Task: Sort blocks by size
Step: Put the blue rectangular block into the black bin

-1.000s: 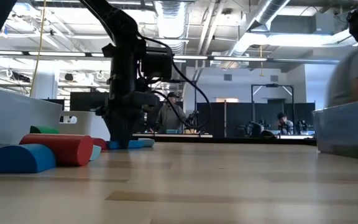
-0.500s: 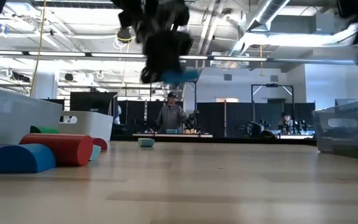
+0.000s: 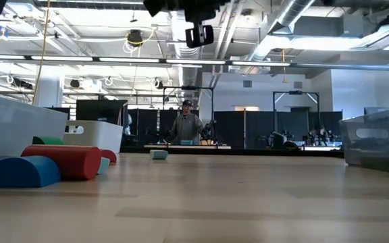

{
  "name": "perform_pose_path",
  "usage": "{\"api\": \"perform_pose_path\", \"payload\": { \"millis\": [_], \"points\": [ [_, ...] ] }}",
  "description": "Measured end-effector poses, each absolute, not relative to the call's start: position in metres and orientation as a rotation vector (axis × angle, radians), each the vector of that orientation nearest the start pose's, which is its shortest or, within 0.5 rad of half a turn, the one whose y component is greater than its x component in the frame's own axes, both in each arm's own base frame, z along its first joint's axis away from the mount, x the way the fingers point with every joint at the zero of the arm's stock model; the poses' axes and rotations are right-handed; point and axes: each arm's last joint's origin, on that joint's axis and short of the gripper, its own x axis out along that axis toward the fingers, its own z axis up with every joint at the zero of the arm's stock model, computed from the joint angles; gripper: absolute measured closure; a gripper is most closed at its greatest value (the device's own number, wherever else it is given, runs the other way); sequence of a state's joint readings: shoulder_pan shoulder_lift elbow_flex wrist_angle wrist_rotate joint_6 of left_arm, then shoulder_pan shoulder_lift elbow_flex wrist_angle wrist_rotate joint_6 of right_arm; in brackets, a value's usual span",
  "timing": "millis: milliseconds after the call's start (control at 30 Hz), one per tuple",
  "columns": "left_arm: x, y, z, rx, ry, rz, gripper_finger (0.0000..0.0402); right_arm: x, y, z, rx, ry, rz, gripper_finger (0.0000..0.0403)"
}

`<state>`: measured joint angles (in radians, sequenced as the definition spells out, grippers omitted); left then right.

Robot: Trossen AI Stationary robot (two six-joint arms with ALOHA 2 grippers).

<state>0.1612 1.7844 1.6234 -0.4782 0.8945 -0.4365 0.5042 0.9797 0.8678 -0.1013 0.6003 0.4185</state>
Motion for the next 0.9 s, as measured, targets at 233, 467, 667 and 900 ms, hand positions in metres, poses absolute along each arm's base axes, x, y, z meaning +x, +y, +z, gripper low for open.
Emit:
{"api": "perform_pose_path", "payload": {
  "millis": [233,467,667,900],
  "points": [
    [0.396,0.030,0.334,-0.729,0.707,-0.704,0.0302,0.220,0.090,0.354,0.052,0.134,-0.124,0.0180],
    [0.395,0.023,0.336,-0.762,0.718,-0.805,0.0302,0.249,0.096,0.352,-0.052,0.230,-0.102,0.0159],
    [0.395,0.022,0.338,-0.791,0.725,-0.872,0.0302,0.268,0.104,0.352,-0.110,0.287,-0.055,0.0167],
    [0.395,0.022,0.340,-0.785,0.708,-0.901,0.0302,0.283,0.109,0.355,-0.140,0.299,-0.013,0.0174]
  ]
}}
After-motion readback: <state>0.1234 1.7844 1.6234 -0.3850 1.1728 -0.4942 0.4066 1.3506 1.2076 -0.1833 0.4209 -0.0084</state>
